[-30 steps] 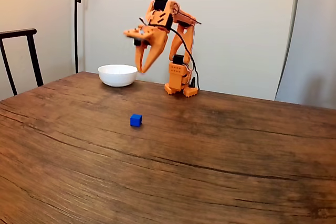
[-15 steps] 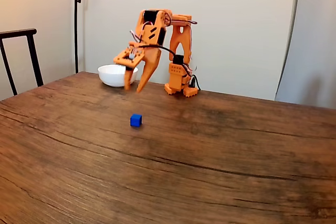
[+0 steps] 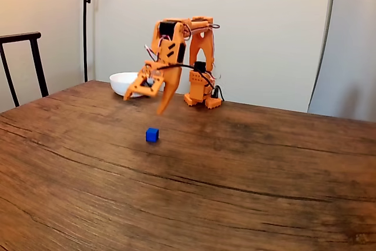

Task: Grasp the cube and drop it in the bowl

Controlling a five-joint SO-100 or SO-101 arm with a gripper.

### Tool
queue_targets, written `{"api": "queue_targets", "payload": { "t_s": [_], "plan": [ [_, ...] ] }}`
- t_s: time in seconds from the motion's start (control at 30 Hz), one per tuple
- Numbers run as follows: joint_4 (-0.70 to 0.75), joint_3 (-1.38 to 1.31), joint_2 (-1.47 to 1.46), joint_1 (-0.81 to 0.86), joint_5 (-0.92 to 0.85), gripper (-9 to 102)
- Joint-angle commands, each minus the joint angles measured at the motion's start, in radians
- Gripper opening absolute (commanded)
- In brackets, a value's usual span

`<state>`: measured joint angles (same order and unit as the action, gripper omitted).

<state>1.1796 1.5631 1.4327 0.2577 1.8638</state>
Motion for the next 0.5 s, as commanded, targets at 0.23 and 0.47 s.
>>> {"api": "queue_targets", "payload": {
  "t_s": [0.23,0.47],
  "plan": [
    [-0.120,-0.043,-0.069,-0.034,0.005,53],
    [-0.126,-0.044,-0.161,-0.043,0.005,53]
  ]
}}
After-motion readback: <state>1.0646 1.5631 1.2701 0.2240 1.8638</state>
